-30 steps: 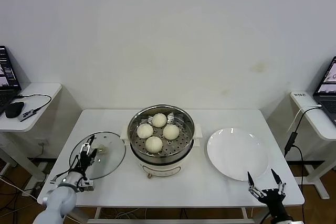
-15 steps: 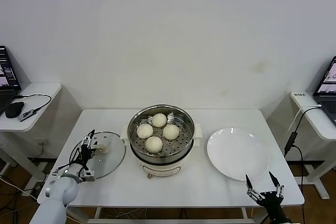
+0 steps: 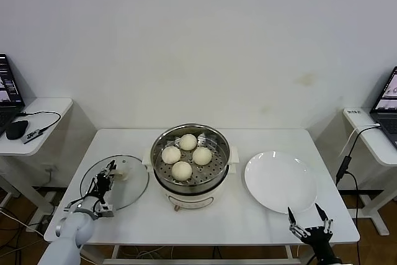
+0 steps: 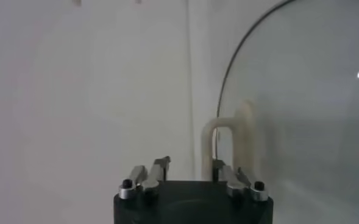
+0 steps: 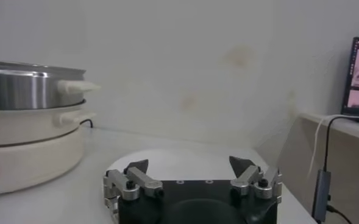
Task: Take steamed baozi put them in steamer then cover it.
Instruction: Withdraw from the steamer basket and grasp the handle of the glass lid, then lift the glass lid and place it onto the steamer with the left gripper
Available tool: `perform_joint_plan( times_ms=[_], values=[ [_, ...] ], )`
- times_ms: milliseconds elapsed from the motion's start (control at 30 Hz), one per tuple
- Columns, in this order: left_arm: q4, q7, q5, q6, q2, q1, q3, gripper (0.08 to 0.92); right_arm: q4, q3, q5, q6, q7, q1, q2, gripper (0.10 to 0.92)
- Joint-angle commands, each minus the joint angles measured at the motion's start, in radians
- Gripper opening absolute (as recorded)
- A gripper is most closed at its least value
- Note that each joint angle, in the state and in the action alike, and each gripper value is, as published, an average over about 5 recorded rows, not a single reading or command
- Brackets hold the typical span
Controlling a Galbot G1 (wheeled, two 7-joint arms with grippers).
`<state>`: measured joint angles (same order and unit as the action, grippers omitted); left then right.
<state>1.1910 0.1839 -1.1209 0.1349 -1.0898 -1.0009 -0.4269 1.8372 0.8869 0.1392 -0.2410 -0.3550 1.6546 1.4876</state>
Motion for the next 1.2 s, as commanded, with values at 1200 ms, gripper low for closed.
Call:
perform_joint_plan(
  times_ms=[1200],
  values=[
    [0.903, -0.353, 0.183, -0.481, 0.208, -0.121, 0.166, 0.141, -0.014, -0.048, -0.047, 0.004, 0.013, -0.031, -0.019, 0.823]
  ],
)
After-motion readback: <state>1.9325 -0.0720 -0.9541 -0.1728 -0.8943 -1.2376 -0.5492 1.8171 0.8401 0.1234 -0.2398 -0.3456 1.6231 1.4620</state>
